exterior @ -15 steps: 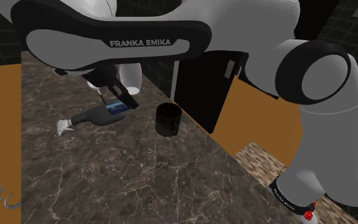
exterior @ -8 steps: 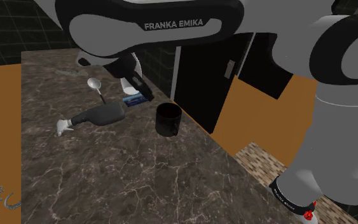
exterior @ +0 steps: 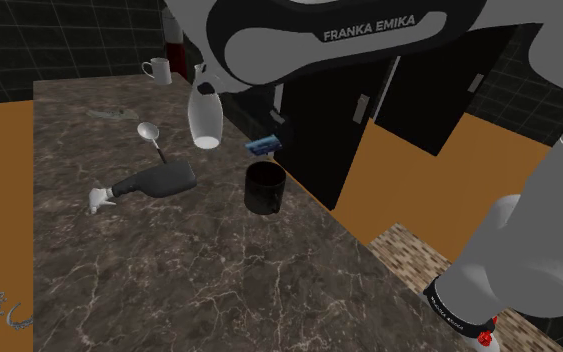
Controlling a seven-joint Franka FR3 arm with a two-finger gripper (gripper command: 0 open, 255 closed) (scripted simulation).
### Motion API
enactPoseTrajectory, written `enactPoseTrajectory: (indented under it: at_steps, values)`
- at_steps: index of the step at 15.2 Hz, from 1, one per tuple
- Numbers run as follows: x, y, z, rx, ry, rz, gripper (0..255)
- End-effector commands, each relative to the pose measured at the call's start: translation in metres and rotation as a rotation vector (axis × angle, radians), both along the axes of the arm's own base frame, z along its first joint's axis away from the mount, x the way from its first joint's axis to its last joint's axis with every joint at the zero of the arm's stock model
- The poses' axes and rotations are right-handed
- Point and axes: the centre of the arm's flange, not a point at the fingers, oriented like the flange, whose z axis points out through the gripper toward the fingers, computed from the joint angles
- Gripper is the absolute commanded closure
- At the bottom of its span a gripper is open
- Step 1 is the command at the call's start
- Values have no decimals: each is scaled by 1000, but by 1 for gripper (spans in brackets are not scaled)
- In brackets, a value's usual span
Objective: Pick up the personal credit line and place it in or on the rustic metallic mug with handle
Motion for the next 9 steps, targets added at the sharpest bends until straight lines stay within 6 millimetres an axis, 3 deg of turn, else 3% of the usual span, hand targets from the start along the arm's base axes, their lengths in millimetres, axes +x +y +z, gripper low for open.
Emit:
enactPoseTrajectory:
  at_steps: [1, 9]
  values:
    - [-8, -17, -7, 1, 0, 0, 255]
    - [-8, -17, -49, 1, 0, 0, 255]
